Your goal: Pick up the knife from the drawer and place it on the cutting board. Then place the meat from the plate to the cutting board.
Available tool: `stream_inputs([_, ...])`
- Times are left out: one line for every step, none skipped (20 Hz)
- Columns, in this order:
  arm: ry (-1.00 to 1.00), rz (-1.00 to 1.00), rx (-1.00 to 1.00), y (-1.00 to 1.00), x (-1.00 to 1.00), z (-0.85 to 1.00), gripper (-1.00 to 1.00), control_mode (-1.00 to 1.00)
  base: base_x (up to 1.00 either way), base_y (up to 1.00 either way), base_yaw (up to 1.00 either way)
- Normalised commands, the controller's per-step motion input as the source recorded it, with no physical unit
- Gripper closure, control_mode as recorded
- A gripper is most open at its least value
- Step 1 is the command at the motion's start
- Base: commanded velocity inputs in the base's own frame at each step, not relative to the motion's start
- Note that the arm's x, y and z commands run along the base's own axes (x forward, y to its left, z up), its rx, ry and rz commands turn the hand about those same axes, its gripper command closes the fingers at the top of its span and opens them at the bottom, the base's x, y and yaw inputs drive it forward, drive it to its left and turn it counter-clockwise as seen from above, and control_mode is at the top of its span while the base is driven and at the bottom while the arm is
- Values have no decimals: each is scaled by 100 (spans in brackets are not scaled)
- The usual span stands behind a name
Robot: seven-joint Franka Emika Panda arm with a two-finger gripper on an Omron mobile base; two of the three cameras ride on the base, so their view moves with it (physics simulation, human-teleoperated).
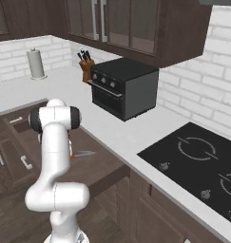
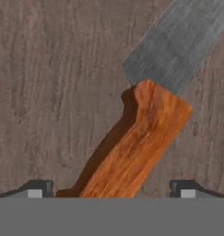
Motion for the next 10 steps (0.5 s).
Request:
stream_inputs([7, -3, 0, 0, 21, -36, -100, -100, 0, 0, 0])
stream_inputs([7, -2, 0, 0, 21, -39, -100, -100, 0, 0, 0])
stream_inputs([5, -1, 0, 0, 21, -41, -100, -100, 0, 0, 0])
stream_inputs([4, 0, 0, 0, 19, -44, -100, -100, 0, 0, 0])
stream_inputs([5, 0, 0, 0, 20, -46, -100, -100, 0, 0, 0])
stream_inputs([4, 0, 0, 0, 23, -49, -100, -100, 0, 0, 0])
stream_inputs([5, 0, 0, 0, 24, -51, -100, -100, 0, 0, 0])
stream_inputs([5, 0, 0, 0, 22, -51, -100, -100, 0, 0, 0])
stream_inputs([4, 0, 0, 0, 18, -49, -100, -100, 0, 0, 0])
stream_inputs([4, 0, 0, 0, 8, -48, -100, -100, 0, 0, 0])
